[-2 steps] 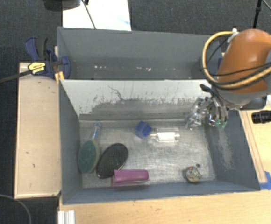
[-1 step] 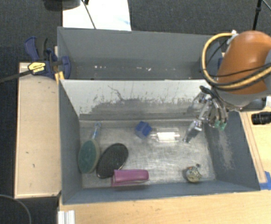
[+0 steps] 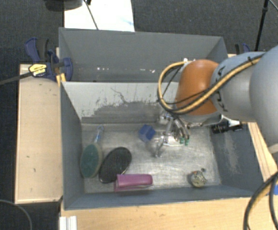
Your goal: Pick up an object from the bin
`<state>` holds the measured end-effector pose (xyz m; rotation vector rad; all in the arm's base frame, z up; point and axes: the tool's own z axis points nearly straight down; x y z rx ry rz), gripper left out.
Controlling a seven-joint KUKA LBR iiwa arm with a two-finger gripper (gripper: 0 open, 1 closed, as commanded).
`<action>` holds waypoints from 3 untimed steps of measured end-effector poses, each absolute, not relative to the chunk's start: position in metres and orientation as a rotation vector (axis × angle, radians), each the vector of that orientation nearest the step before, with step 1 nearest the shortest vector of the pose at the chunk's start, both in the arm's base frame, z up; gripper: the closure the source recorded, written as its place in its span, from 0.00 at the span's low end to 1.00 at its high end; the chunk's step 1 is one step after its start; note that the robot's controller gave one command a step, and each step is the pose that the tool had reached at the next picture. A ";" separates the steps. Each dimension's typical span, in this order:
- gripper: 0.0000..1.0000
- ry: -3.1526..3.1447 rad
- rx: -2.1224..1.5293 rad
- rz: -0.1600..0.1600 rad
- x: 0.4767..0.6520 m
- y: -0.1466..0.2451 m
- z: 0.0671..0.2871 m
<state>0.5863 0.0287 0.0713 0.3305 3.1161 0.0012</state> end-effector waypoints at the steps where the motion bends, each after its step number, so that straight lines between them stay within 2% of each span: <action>1: 0.00 3.055 0.703 0.002 0.588 0.066 0.076; 2: 1.00 3.049 0.698 0.004 0.590 0.065 0.078; 3: 1.00 3.051 0.710 0.006 0.577 0.068 0.218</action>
Offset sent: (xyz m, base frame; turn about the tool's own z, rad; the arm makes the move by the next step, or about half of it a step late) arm 0.0003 0.0376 0.0025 0.2406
